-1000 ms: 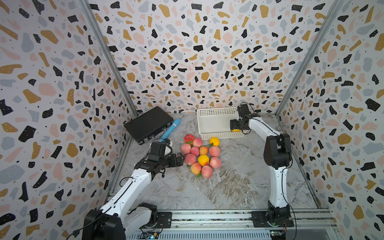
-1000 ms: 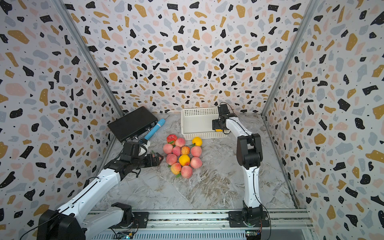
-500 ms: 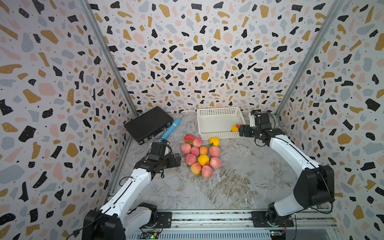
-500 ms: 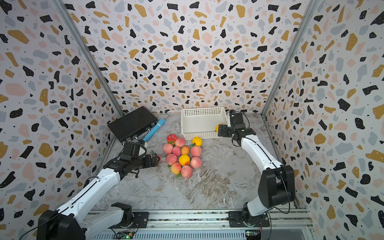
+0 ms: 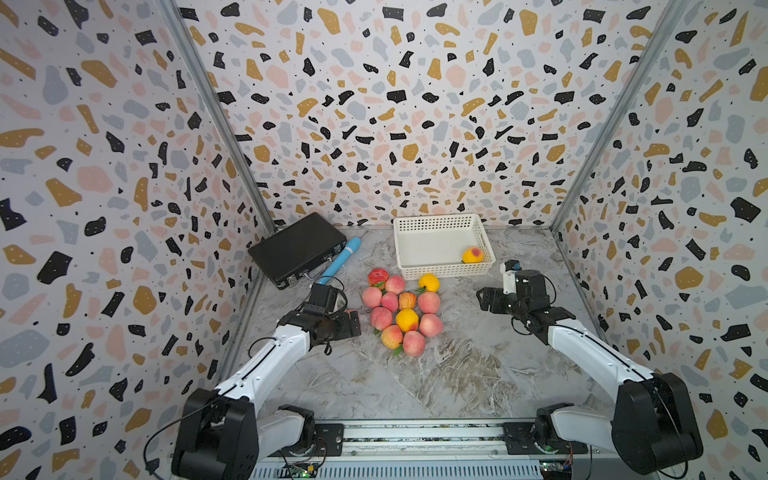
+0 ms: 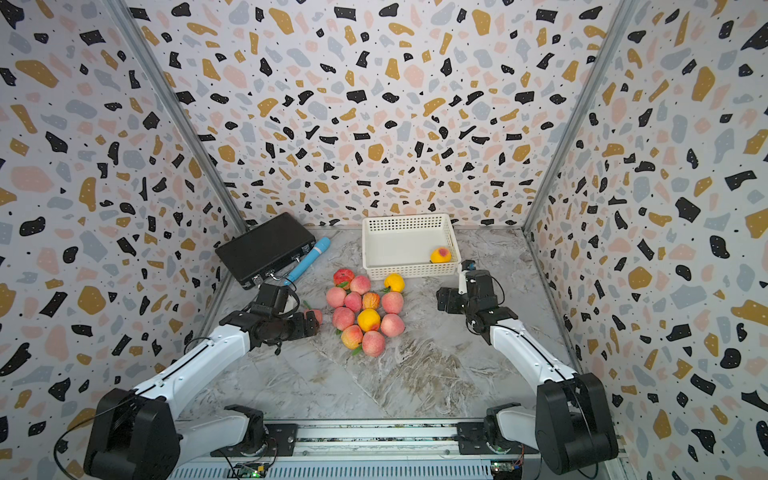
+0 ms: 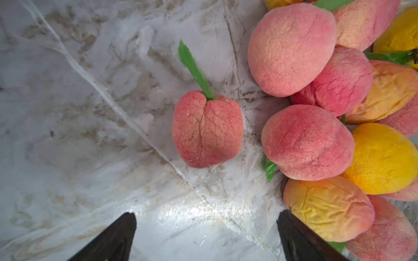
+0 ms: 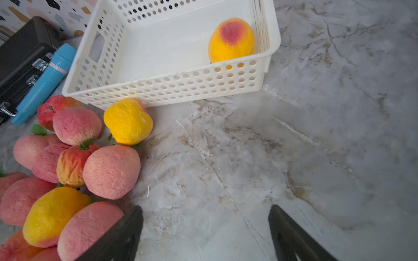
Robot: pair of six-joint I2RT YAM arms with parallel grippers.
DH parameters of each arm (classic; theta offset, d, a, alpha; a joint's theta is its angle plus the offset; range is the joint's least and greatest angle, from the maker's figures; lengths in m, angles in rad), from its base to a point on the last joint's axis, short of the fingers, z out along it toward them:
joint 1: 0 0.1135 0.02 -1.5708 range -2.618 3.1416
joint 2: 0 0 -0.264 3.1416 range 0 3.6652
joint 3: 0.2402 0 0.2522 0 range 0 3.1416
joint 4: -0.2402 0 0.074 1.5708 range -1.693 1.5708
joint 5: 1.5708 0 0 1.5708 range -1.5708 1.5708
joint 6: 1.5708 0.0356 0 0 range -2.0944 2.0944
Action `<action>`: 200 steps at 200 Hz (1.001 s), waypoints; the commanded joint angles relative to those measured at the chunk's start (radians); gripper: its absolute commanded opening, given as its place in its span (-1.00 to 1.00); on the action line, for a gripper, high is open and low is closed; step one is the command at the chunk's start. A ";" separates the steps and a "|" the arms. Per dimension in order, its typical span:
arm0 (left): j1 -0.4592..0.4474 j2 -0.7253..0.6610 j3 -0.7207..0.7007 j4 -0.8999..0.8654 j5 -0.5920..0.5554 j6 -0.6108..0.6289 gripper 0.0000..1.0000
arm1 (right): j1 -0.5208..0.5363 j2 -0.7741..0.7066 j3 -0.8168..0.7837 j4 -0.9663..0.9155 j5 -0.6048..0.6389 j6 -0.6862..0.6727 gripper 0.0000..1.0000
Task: Put the peaches into the basket
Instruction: Pick up the peach from the center of the board.
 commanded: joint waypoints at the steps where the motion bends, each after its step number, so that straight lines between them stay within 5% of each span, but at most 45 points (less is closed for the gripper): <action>1: -0.003 0.062 0.068 0.065 0.000 -0.011 0.98 | 0.003 -0.028 -0.010 0.040 -0.015 0.018 0.77; 64: -0.003 0.248 0.164 0.115 -0.092 0.000 0.86 | 0.003 -0.060 -0.022 0.035 -0.015 0.017 0.77; 101: -0.003 0.303 0.152 0.148 -0.089 -0.009 0.60 | 0.004 -0.058 -0.023 0.039 -0.019 0.020 0.77; 158: -0.002 0.320 0.156 0.151 -0.089 -0.009 0.07 | 0.003 -0.058 -0.022 0.035 -0.016 0.022 0.77; 200: -0.005 0.256 0.183 0.105 -0.089 0.011 -0.01 | 0.004 -0.052 -0.022 0.033 -0.007 0.032 0.77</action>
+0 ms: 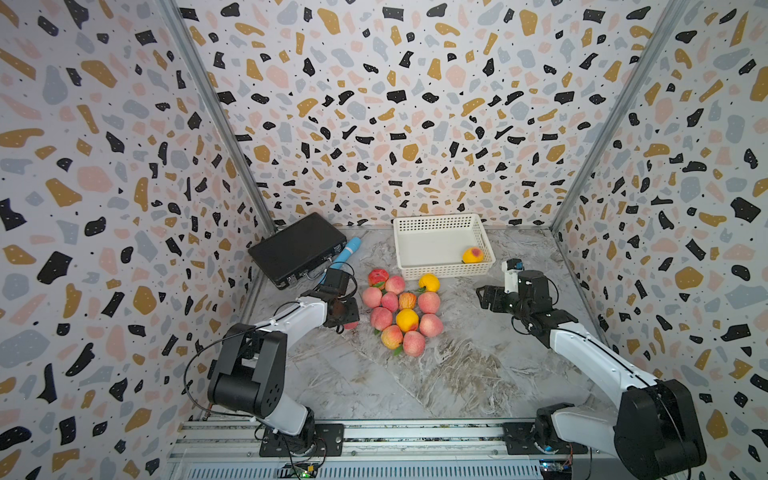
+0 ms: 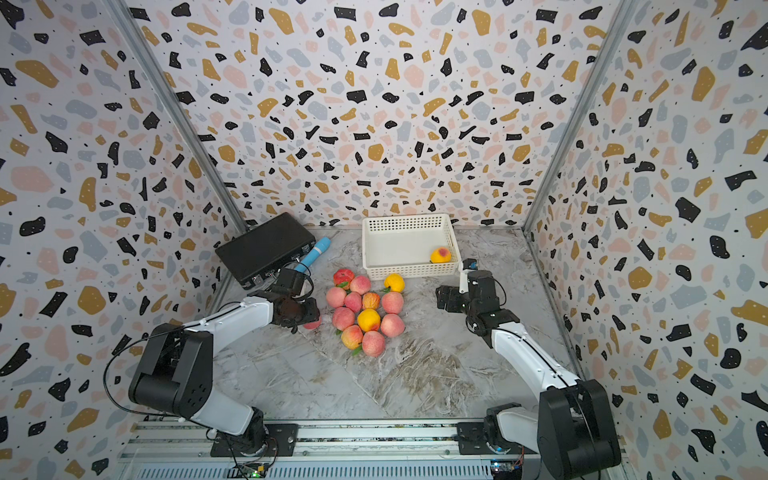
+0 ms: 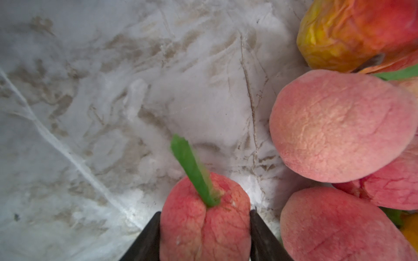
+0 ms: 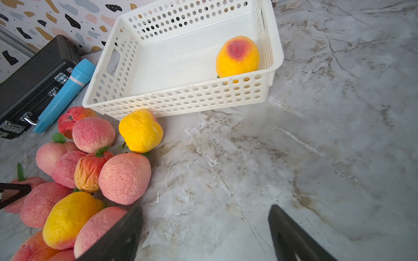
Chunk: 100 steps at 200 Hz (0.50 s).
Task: Put the peaches into the basket
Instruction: Pick up the peach from the center of the board.
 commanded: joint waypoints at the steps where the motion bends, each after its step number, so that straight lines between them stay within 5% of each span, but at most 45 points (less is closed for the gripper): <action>1: -0.004 -0.060 0.048 -0.031 -0.010 0.021 -0.01 | 0.004 -0.019 -0.003 0.001 0.007 0.017 0.77; 63: -0.052 -0.145 0.228 -0.157 -0.011 0.101 0.00 | 0.004 -0.001 -0.054 0.076 -0.018 0.086 0.76; 100: -0.107 -0.085 0.395 -0.188 0.012 0.158 0.04 | 0.004 0.007 -0.091 0.143 -0.017 0.110 0.75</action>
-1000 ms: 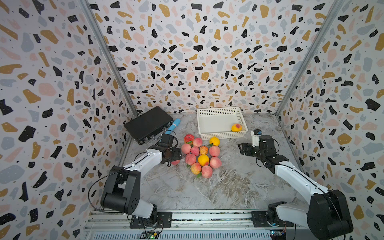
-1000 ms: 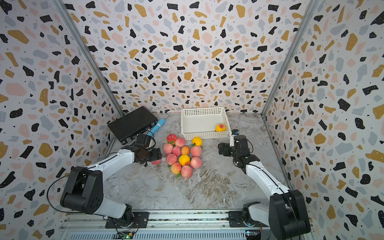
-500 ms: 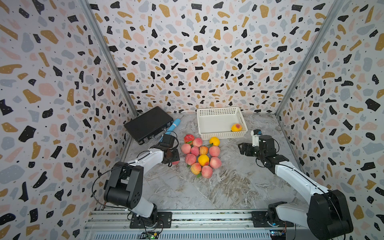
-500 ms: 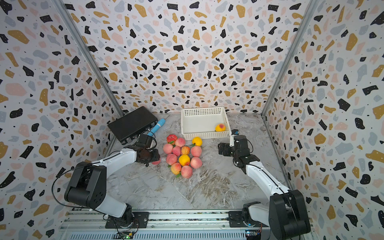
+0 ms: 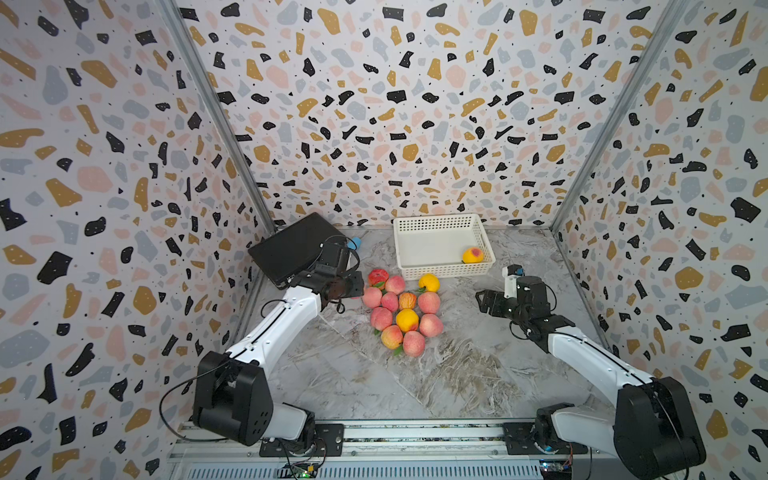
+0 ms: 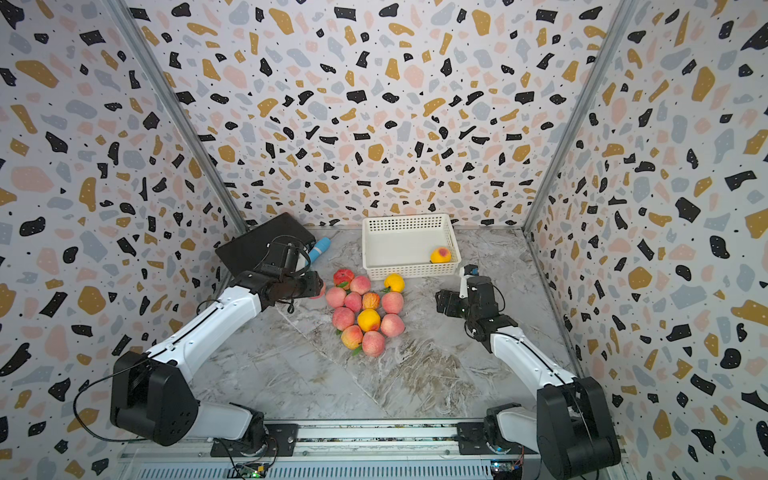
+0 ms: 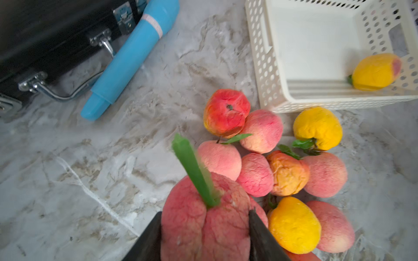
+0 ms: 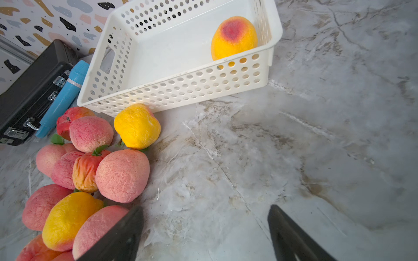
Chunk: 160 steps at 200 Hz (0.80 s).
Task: Put the peaches into the basket
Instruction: Pick up the peach from the center of the board, then place the peach in the basket.
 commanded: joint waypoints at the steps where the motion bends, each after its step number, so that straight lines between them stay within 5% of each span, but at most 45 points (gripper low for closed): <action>1: -0.031 0.037 0.100 -0.033 0.011 0.063 0.04 | 0.004 0.000 -0.016 0.067 -0.007 0.032 0.74; 65: -0.119 0.260 0.380 -0.006 0.035 0.151 0.10 | 0.006 0.023 -0.149 0.326 0.013 0.105 0.72; 160: -0.209 0.685 0.813 -0.067 -0.045 0.225 0.19 | 0.008 0.033 -0.156 0.346 0.027 0.100 0.72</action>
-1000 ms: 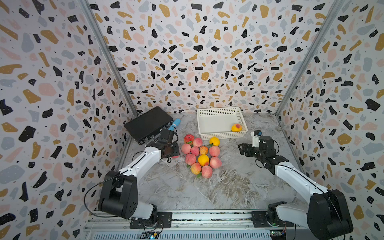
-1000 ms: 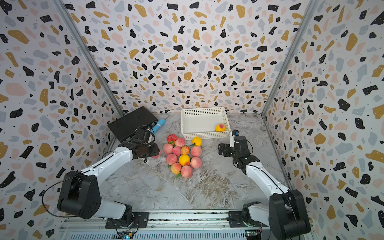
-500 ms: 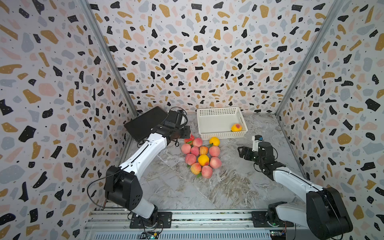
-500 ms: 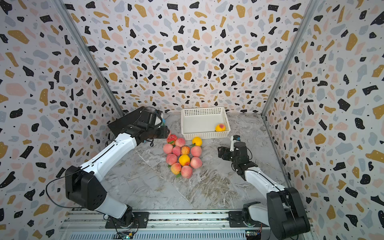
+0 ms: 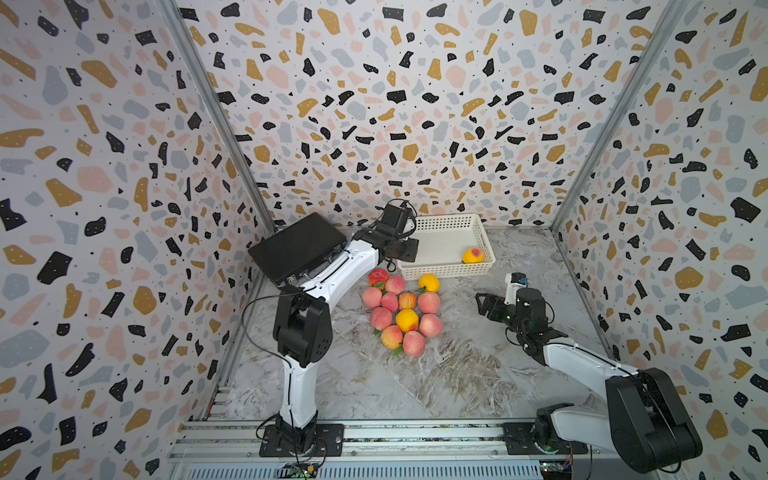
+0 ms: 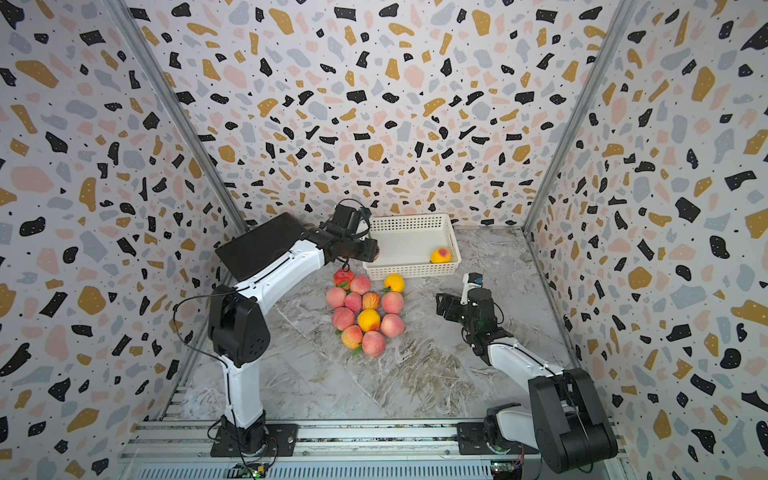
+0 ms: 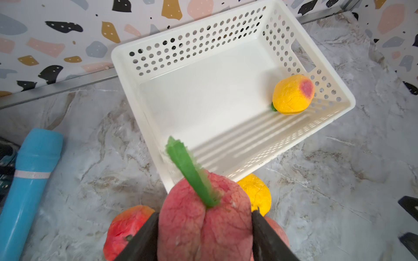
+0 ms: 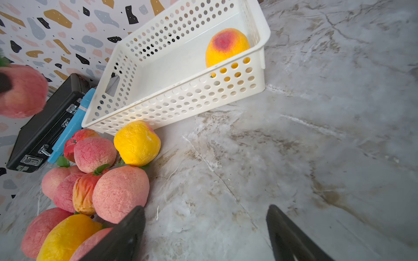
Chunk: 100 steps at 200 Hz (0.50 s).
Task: Put the peaches into the basket
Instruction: Place the peach in the basket.
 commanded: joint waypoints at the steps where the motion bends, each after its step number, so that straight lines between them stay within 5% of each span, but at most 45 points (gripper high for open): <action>1: -0.006 0.064 0.093 -0.029 -0.043 0.035 0.20 | 0.006 -0.001 0.004 0.019 0.004 0.005 0.72; 100: -0.013 0.345 0.369 -0.132 -0.117 0.107 0.28 | 0.005 0.014 0.012 0.017 -0.009 0.008 0.72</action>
